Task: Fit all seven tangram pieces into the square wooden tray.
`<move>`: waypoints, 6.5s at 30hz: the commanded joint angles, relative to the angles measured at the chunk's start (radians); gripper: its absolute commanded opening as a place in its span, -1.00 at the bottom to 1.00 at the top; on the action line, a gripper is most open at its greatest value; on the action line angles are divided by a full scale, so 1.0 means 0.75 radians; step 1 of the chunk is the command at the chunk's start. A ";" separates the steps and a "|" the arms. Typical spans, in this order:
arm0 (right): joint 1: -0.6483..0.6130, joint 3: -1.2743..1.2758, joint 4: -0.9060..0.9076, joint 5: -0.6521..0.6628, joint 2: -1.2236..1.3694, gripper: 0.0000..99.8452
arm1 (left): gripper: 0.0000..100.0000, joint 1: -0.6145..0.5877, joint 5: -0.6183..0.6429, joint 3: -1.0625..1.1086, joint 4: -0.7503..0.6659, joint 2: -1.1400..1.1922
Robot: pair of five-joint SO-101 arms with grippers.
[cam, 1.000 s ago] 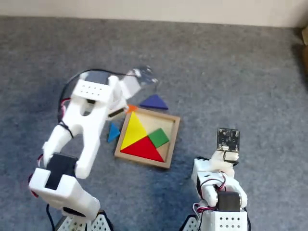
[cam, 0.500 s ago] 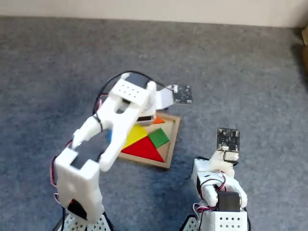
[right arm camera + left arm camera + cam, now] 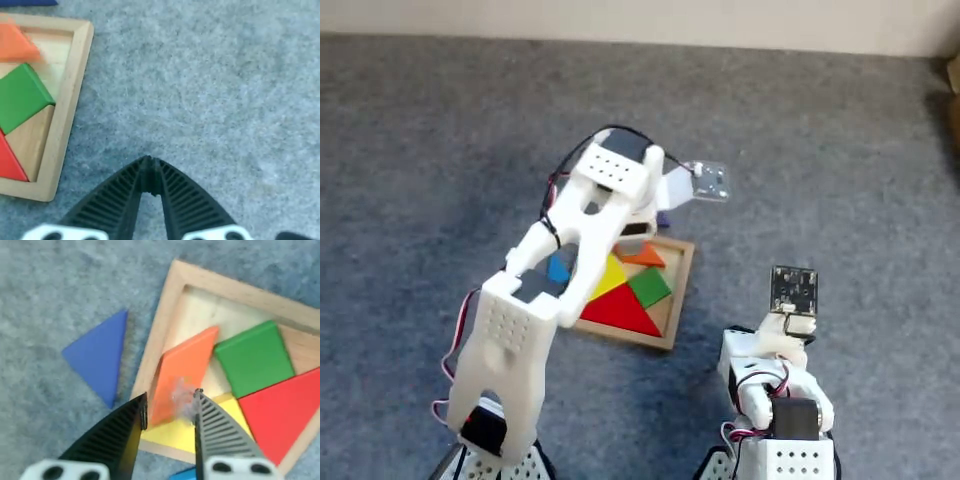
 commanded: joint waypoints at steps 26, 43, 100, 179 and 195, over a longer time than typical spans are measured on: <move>0.015 0.179 -0.034 0.020 -0.007 -0.98 | -0.69 -0.030 0.356 -0.126 0.002 0.118; 0.015 0.179 -0.034 0.020 -0.007 -0.98 | -0.69 -0.269 0.352 -0.128 -0.070 0.171; 0.015 0.179 -0.034 0.020 -0.007 -0.98 | -0.57 -0.515 0.861 0.969 -0.374 -0.535; 0.015 0.179 -0.034 0.020 -0.007 -0.98 | -0.87 -0.429 0.106 0.443 -0.102 -0.251; 0.015 0.179 -0.034 0.020 -0.007 -0.98 | -0.86 -0.071 0.243 0.441 0.080 -0.512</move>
